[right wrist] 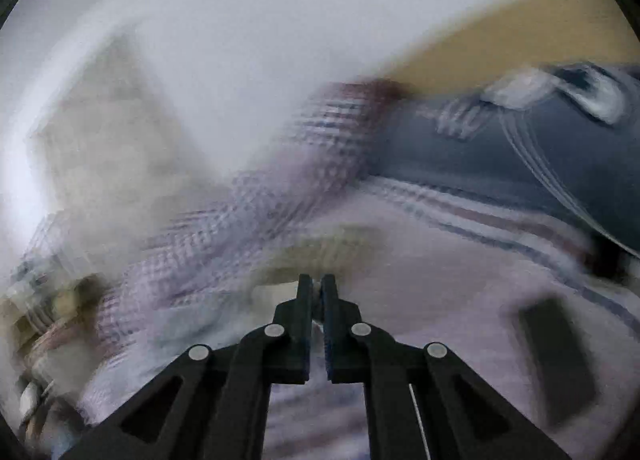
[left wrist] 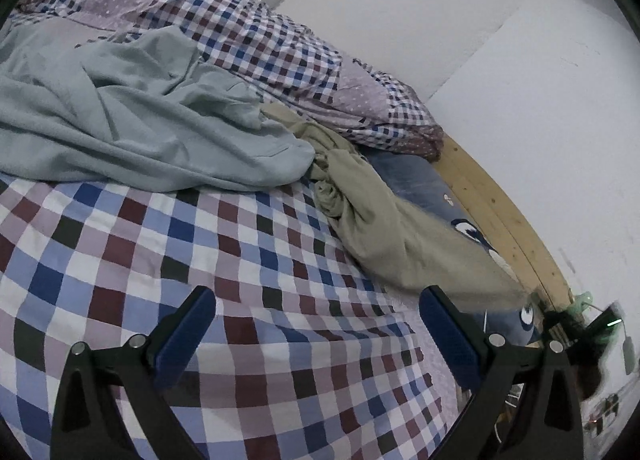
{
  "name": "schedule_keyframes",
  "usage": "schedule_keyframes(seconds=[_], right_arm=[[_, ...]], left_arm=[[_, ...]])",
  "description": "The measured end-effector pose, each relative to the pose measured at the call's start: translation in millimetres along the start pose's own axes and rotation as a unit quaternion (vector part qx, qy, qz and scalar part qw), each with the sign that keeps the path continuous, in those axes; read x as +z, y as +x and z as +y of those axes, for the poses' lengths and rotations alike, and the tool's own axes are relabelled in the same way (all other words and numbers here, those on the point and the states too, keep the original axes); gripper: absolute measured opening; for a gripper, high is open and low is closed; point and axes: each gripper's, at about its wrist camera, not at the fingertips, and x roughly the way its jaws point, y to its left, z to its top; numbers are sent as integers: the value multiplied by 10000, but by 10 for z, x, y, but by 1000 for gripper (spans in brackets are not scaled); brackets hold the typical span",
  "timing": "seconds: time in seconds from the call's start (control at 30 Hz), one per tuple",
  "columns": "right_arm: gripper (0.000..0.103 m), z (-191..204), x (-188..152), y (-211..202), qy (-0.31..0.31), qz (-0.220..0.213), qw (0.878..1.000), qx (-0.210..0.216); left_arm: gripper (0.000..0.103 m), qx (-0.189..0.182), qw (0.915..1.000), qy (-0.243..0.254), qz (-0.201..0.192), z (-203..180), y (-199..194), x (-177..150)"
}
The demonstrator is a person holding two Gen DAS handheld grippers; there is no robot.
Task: Fold clothes
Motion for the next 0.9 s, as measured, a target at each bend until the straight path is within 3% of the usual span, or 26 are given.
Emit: schedule_keyframes(seconds=[0.13, 0.27, 0.37, 0.4, 0.53, 0.7, 0.9], right_arm=[[5, -426, -124, 228, 347, 348, 9922, -1147], [9, -297, -169, 287, -125, 69, 9841, -1772], [38, -193, -203, 435, -214, 74, 9854, -1686], [43, -171, -209, 493, -201, 68, 9871, -1585], [43, -142, -175, 711, -309, 224, 9919, -1215], [54, -93, -164, 871, -378, 418, 9951, -814], [55, -365, -129, 927, 744, 549, 9942, -550]], left_arm=[[103, 31, 9999, 92, 26, -19, 50, -19], [103, 25, 9996, 258, 137, -72, 135, -73], [103, -12, 9985, 464, 296, -145, 240, -148], [103, -15, 9980, 539, 329, -173, 261, -177], [103, 24, 9947, 876, 539, -286, 385, -301], [103, 84, 9903, 1218, 662, -410, 460, -381], [103, 85, 9899, 1190, 764, -578, 712, -324]])
